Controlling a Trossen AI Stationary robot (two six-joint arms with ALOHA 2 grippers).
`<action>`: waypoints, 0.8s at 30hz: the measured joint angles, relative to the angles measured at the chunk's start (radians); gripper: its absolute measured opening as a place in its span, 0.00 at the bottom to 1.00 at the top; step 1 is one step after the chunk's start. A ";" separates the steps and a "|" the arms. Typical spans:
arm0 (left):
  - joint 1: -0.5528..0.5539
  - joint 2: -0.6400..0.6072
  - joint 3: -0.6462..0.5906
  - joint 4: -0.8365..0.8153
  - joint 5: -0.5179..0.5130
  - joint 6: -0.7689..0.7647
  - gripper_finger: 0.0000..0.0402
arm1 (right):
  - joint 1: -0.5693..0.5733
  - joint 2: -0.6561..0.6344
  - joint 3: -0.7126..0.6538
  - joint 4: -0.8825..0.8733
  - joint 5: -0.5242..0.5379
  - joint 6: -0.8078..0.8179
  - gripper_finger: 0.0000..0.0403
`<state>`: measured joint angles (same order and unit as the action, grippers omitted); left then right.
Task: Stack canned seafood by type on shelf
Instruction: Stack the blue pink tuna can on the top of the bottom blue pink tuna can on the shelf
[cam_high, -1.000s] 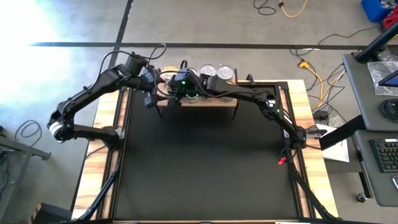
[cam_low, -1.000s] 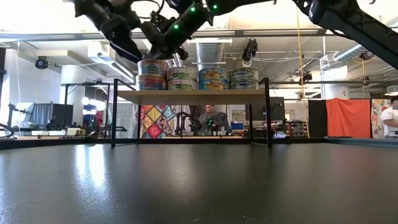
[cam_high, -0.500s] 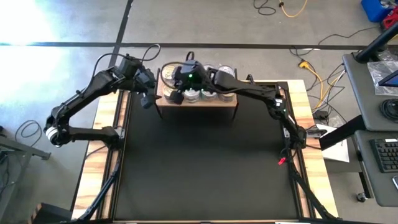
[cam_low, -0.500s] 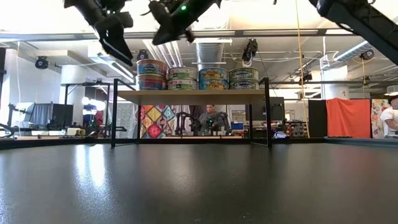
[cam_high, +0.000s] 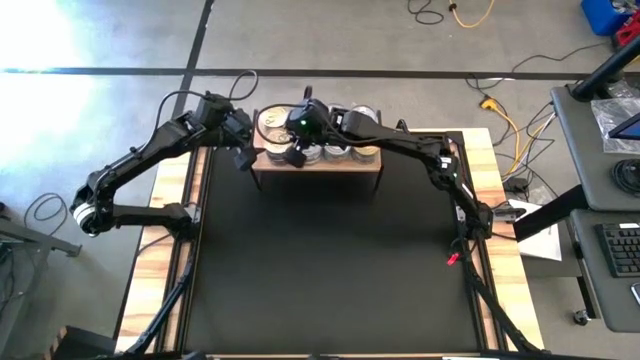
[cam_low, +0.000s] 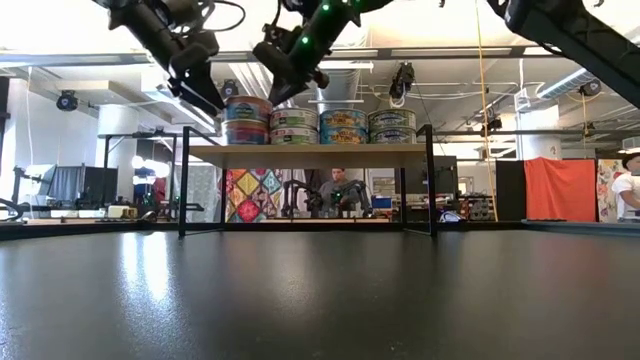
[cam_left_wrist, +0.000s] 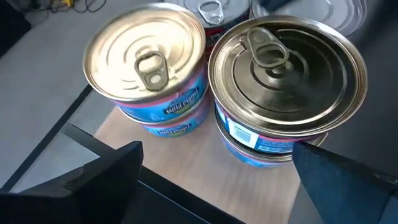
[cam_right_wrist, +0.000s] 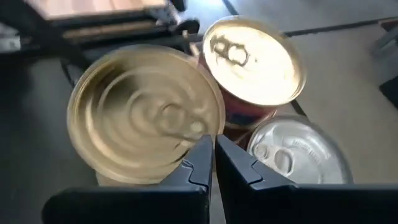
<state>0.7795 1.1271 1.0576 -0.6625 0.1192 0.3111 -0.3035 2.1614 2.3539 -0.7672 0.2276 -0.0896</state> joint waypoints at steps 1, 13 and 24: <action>0.000 0.000 0.000 0.007 -0.001 0.000 0.99 | 0.003 0.001 0.000 -0.013 0.000 -0.001 0.03; 0.000 0.000 0.000 0.040 -0.010 0.005 0.99 | 0.042 -0.002 0.002 -0.056 -0.128 0.027 0.03; 0.000 0.001 0.000 0.036 -0.033 0.004 0.99 | 0.052 -0.037 0.002 -0.055 -0.078 0.026 0.03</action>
<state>0.7795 1.1278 1.0576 -0.6267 0.0858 0.3154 -0.2518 2.1244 2.3554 -0.8227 0.1499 -0.0635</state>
